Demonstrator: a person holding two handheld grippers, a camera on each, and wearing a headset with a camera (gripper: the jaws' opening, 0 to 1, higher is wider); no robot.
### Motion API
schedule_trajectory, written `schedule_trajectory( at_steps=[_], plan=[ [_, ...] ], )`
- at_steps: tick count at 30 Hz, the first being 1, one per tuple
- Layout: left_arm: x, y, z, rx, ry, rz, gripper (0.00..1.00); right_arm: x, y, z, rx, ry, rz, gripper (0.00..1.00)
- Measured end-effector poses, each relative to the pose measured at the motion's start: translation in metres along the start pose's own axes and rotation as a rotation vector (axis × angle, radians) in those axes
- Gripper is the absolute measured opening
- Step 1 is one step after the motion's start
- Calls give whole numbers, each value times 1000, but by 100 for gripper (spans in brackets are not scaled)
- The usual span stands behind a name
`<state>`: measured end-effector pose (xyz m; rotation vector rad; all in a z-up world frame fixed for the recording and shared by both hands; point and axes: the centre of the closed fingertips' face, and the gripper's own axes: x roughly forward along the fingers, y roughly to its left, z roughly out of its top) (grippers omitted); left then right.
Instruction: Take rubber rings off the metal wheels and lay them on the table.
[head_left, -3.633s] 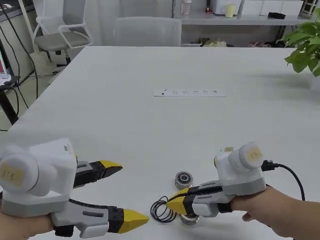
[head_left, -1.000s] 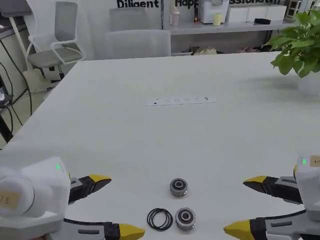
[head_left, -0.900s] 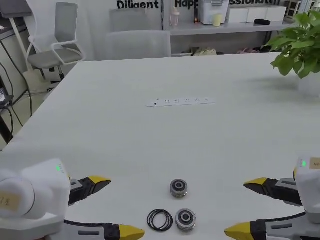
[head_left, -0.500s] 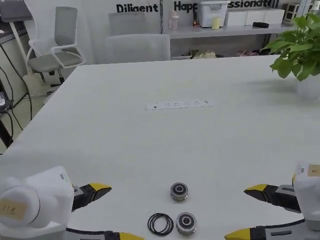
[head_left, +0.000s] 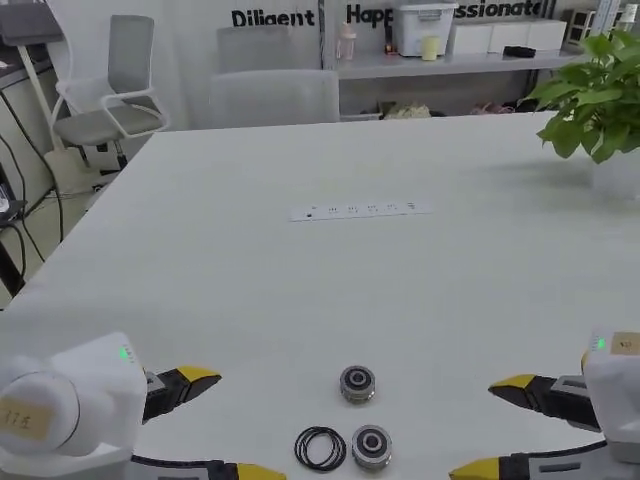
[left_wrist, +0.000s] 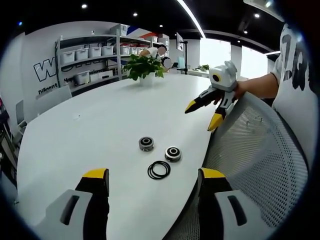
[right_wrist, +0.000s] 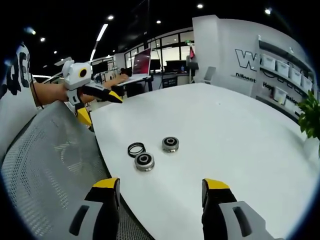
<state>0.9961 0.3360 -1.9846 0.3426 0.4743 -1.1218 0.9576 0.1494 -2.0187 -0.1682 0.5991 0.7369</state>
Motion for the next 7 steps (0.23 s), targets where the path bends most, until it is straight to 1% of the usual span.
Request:
schedule_trajectory(
  at_steps=[7],
  plan=[
    [0,1,-1,9,10,4,67,0,0,-3,8,13,-1,61]
  ],
)
